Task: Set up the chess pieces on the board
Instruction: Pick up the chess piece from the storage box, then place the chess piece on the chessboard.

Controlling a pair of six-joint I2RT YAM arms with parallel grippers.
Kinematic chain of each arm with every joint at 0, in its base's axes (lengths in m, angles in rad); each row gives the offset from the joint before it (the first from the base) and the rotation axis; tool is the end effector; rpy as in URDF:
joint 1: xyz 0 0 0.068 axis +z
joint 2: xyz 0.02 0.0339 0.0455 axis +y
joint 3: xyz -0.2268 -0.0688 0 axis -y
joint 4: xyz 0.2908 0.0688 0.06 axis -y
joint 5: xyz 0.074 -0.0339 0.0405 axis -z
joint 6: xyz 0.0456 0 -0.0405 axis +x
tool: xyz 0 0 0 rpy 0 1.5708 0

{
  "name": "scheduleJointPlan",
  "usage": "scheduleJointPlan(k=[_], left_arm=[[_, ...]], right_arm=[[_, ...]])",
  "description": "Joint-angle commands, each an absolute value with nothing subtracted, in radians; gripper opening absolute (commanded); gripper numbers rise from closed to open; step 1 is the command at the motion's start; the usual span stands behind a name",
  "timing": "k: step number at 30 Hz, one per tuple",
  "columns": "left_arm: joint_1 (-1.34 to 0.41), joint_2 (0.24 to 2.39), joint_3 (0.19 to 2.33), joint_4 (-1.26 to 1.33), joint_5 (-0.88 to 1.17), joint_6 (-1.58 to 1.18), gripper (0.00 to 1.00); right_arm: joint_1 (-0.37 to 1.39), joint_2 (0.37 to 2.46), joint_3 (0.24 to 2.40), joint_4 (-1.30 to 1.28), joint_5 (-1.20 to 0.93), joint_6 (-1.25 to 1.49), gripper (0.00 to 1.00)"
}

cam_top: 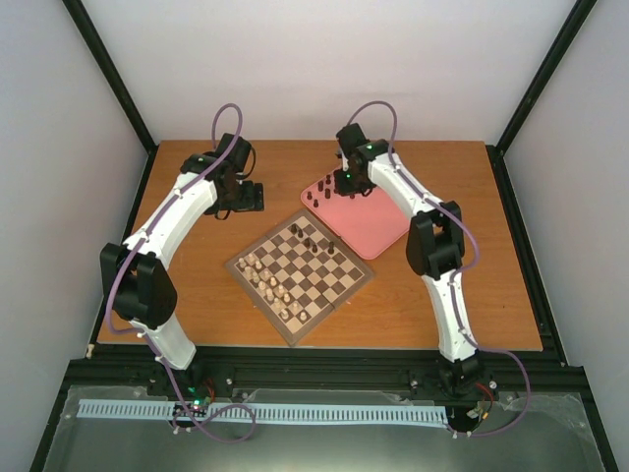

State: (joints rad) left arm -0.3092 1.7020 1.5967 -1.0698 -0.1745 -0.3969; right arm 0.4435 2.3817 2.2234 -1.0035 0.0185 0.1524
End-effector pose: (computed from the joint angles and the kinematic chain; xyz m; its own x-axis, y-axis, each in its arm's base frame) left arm 0.3749 -0.1114 0.2577 -0.9018 -0.1116 -0.4174 -0.1222 0.9925 -0.0013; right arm 0.4778 0.2261 0.1734 -0.8833 -0.2516 -0.3957 -0.2917 0.9555 0.0436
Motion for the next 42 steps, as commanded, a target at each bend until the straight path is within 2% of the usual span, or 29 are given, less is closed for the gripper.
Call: scheduleJointPlan(k=[1,7,18,30,42], left_arm=[[-0.301,1.686,1.593,-1.056,-0.162,-0.411,1.00],[-0.301,1.685,1.589,-1.053,-0.169,-0.404,1.00],[-0.301,1.672,1.562,-1.025,-0.148,-0.403,1.00],[-0.301,1.655,1.530,-1.003,-0.137,-0.398,1.00],[-0.301,1.644,1.506,-0.998,-0.137,-0.405,1.00]], right_arm=[[0.440,2.260,2.143,-1.020,0.022,0.130,0.04],[0.489,2.136,2.022,-1.055,-0.006,0.127,0.04],[0.724,1.951,1.784,-1.085,-0.061,0.160,0.04],[0.776,1.909,1.625,-1.029,-0.083,0.188,0.04],[0.792,1.987,1.653,-1.034,-0.053,0.167,0.04]])
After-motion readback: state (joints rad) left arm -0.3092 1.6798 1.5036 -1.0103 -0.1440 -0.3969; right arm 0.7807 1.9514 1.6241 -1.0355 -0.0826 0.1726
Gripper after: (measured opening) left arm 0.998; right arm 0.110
